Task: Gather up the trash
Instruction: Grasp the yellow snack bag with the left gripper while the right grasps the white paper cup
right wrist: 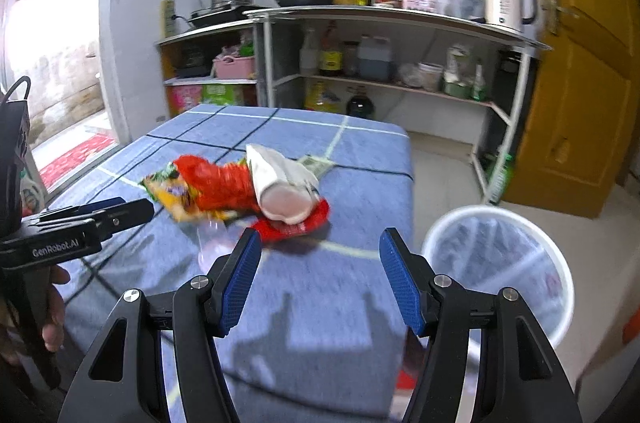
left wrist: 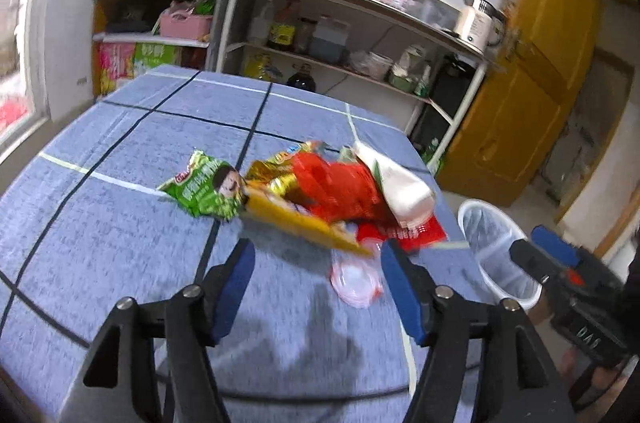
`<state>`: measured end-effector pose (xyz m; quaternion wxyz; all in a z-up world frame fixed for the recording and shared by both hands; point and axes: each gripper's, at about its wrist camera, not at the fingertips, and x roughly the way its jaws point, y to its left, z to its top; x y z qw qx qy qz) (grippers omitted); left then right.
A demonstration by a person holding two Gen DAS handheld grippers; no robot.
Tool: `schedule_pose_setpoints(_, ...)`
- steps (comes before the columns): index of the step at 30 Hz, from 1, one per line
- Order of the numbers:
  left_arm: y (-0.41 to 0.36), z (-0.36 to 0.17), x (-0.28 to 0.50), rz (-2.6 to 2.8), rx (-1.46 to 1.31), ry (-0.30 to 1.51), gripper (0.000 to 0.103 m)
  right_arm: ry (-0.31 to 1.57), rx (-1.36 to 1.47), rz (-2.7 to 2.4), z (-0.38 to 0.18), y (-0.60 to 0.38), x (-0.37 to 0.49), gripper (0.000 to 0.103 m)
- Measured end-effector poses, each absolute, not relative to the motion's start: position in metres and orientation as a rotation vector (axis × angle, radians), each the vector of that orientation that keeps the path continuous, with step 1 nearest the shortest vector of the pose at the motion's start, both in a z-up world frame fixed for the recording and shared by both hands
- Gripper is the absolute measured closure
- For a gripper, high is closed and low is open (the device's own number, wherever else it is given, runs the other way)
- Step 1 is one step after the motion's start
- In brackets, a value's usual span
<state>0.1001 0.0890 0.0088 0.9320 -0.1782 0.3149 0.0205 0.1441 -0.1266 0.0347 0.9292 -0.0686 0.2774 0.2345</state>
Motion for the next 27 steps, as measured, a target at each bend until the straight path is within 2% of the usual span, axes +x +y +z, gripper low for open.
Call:
schedule_pose_setpoints(11,0.099,-0.012,0.144,0.042,-0.463,0.727,0.036,0.659,-0.226,0.599,0.018,-0.074,0.212,0.041)
schedule_pose_setpoints(14,0.101,-0.017,0.147,0.042,-0.469,0.732,0.047,0.7,-0.258,0.622,0.01,-0.062,0.227,0.041)
schedule_pose_setpoints(19,0.104,-0.026,0.152,0.038,-0.459,0.764,0.074,0.775,-0.306,0.633,-0.004,-0.051,0.245,0.041)
schedule_pose_setpoints(24,0.107,-0.034,0.148,0.042,-0.463,0.78,0.089,0.819,-0.273,0.633,-0.009,-0.055,0.25,0.041)
schedule_pose_setpoints(27,0.107,-0.032,0.142,0.041,-0.446,0.769,0.093,0.834,-0.241,0.645,-0.008,-0.058,0.249,0.046)
